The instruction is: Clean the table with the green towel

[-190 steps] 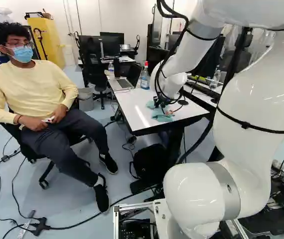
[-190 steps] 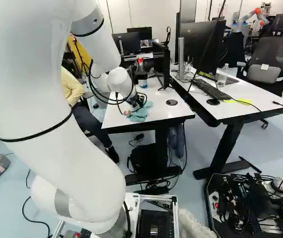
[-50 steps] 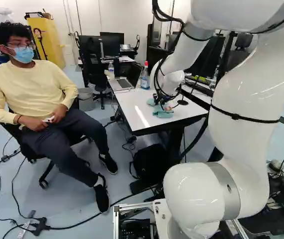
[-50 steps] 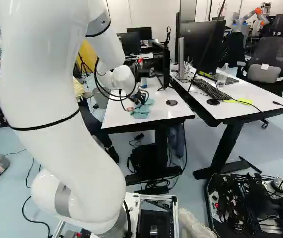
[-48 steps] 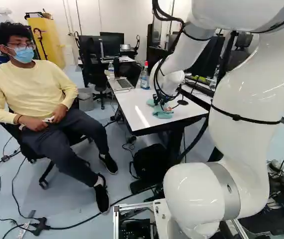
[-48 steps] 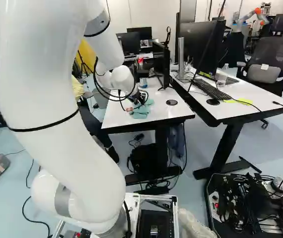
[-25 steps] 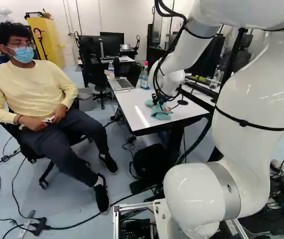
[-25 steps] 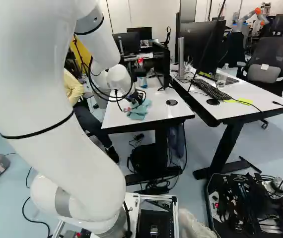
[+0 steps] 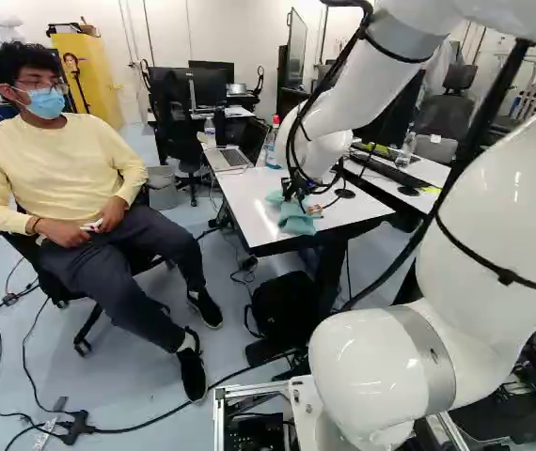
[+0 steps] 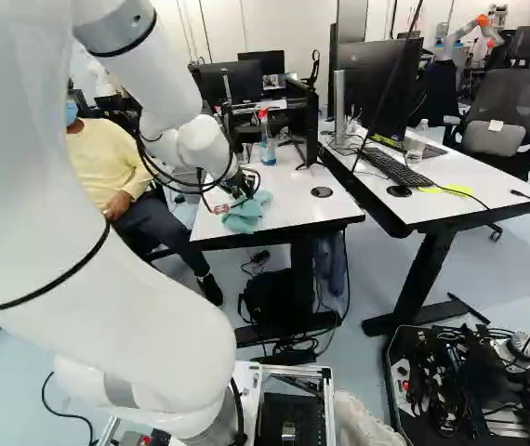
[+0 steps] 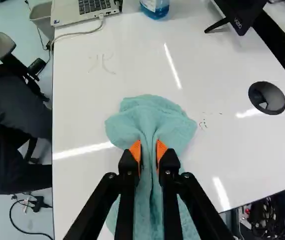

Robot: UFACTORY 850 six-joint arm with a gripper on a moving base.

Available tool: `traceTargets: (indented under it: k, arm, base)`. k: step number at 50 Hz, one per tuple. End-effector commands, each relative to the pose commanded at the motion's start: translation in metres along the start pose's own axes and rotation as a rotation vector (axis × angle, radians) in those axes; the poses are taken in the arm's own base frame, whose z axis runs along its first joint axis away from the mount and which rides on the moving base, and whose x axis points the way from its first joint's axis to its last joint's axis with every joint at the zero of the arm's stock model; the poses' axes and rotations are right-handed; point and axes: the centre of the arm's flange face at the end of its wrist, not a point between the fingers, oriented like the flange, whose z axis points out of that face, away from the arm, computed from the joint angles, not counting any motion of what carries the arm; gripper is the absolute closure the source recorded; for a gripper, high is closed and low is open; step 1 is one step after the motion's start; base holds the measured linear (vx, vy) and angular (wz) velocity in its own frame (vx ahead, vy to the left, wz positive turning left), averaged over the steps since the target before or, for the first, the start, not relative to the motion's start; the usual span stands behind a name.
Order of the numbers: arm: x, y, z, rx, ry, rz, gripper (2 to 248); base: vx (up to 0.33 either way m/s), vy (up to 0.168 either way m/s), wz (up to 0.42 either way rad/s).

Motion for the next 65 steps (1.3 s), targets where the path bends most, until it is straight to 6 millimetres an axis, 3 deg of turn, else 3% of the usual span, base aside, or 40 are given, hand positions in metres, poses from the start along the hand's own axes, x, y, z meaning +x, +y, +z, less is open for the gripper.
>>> traceTargets:
  k: [9,33,65]
  arm:
    - [-0.006,-0.002,-0.01,0.004,-0.017,0.015,194]
    - [-0.004,-0.002,-0.01,0.005,-0.022,0.018,194]
    - [0.035,0.009,0.026,-0.015,0.028,0.04,194]
  base:
    - [0.0,0.0,0.0]
    - [0.0,0.0,0.0]
    - [0.0,0.0,0.0]
